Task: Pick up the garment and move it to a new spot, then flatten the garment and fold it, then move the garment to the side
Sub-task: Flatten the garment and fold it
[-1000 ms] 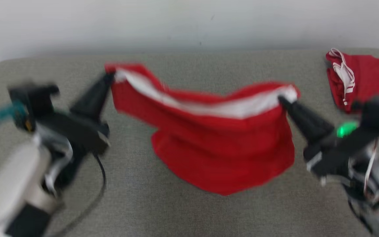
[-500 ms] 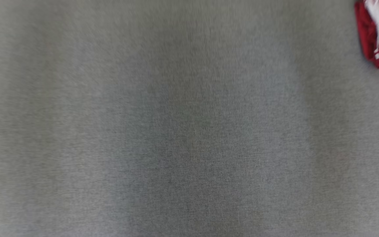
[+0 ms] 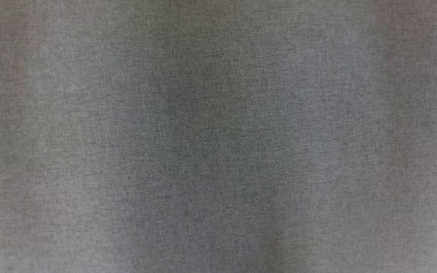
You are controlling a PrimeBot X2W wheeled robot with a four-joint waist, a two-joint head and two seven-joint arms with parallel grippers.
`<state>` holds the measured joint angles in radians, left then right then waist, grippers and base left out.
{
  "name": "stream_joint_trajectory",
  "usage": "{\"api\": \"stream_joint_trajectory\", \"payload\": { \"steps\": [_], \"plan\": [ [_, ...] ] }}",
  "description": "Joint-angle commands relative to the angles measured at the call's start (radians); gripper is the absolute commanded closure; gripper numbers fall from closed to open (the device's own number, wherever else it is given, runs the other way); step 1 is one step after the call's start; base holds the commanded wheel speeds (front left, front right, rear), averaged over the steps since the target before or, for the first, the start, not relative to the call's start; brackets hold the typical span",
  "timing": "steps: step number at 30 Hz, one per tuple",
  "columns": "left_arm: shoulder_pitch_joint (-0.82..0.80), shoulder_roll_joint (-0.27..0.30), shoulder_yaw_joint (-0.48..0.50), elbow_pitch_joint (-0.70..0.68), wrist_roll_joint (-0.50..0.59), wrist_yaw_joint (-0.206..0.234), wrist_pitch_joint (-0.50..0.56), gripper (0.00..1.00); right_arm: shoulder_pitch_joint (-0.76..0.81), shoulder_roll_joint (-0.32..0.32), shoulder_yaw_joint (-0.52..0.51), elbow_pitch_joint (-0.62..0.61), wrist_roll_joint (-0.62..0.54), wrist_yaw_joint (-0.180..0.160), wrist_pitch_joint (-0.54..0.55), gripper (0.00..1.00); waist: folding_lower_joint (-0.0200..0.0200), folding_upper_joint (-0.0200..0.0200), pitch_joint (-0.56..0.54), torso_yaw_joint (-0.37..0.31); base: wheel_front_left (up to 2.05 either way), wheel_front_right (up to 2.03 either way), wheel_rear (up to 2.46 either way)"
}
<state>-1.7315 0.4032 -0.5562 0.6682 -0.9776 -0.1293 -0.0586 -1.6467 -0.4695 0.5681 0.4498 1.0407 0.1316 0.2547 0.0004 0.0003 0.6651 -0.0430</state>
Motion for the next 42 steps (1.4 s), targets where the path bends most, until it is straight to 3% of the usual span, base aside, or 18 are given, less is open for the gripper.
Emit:
{"api": "stream_joint_trajectory", "payload": {
  "steps": [1, 5, 9, 12, 16, 19, 29, 38, 42],
  "plan": [
    [0.062, 0.024, -0.015, -0.034, -0.03, -0.001, -0.029, 1.0, 0.067, -0.026, 0.029, -0.037, 0.025, -0.003, -0.014, 1.0, -0.0004, -0.0003, -0.019, -0.006, 0.0, 0.0, 0.0],
    [0.262, 0.092, -0.07, -0.167, -0.089, -0.001, -0.09, 1.0, 0.251, -0.128, 0.091, -0.177, 0.103, -0.003, -0.056, 1.0, -0.0004, -0.0003, -0.083, -0.007, 0.0, 0.0, 0.0],
    [0.532, 0.153, -0.065, -0.301, -0.151, 0.002, -0.159, 1.0, 0.482, -0.24, 0.114, -0.311, 0.17, -0.003, -0.117, 1.0, -0.0004, -0.0003, -0.162, -0.001, 0.0, 0.0, 0.0],
    [0.763, 0.185, -0.057, -0.415, -0.177, 0.037, -0.188, 1.0, 0.669, -0.314, 0.121, -0.399, 0.211, -0.003, -0.169, 1.0, -0.0004, -0.0003, -0.211, 0.0, 0.0, 0.0, 0.0],
    [1.061, 0.186, -0.04, -0.551, -0.192, 0.096, -0.206, 1.0, 0.906, -0.387, 0.146, -0.484, 0.234, -0.003, -0.231, 1.0, -0.0004, -0.0003, -0.268, 0.005, 0.0, 0.0, 0.0],
    [1.241, 0.169, 0.01, -0.609, -0.186, 0.116, -0.207, 1.0, 1.056, -0.417, 0.164, -0.52, 0.236, -0.003, -0.27, 1.0, -0.0004, -0.0003, -0.306, 0.008, 0.0, 0.0, 0.0],
    [1.664, 0.033, 0.144, -0.551, -0.071, 0.073, -0.206, 1.0, 1.422, -0.39, 0.248, -0.502, 0.218, -0.003, -0.354, 1.0, -0.0004, -0.0003, -0.454, 0.009, 0.0, 0.0, 0.0],
    [1.833, -0.015, 0.222, -0.494, -0.022, 0.04, -0.207, 1.0, 1.621, -0.36, 0.279, -0.516, 0.242, -0.003, -0.383, 1.0, -0.0004, -0.0003, -0.532, 0.002, 0.0, 0.0, 0.0],
    [1.893, -0.003, 0.252, -0.492, -0.004, 0.033, -0.207, 1.0, 1.697, -0.354, 0.28, -0.548, 0.262, -0.003, -0.387, 1.0, -0.0004, -0.0003, -0.542, 0.002, 0.0, 0.0, 0.0]
  ]
}}
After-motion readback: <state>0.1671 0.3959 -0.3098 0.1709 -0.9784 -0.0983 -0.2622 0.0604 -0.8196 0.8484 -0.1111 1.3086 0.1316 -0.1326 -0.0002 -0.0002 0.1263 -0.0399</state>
